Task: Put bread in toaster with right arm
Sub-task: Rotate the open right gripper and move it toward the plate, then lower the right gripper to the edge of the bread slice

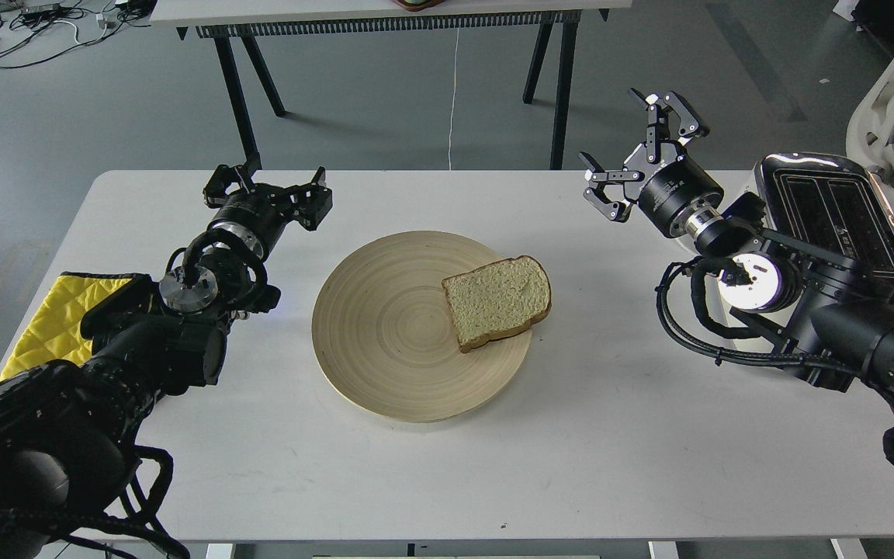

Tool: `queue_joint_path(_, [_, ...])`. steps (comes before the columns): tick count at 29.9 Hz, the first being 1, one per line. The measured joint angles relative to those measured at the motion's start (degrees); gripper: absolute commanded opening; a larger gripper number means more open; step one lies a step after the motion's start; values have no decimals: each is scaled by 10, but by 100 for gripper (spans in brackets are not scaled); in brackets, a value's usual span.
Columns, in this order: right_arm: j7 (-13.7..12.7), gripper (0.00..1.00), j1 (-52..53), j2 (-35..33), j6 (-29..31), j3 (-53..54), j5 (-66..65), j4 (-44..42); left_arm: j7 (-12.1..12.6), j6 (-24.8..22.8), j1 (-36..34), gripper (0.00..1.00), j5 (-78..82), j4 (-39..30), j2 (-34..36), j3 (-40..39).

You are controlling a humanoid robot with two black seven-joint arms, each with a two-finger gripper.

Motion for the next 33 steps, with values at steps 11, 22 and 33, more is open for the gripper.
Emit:
queue_joint_path(11, [0, 99, 39, 0, 0, -2, -113, 43, 0, 0, 0, 100, 0, 0, 0, 0])
queue_joint_path(22, [-7, 99, 60, -13, -310, -53, -303, 190, 0, 0, 0, 100, 0, 0, 0, 0])
queue_joint_path(33, [-31, 99, 73, -30, -491, -170, -351, 210, 0, 0, 0, 100, 0, 0, -1, 0])
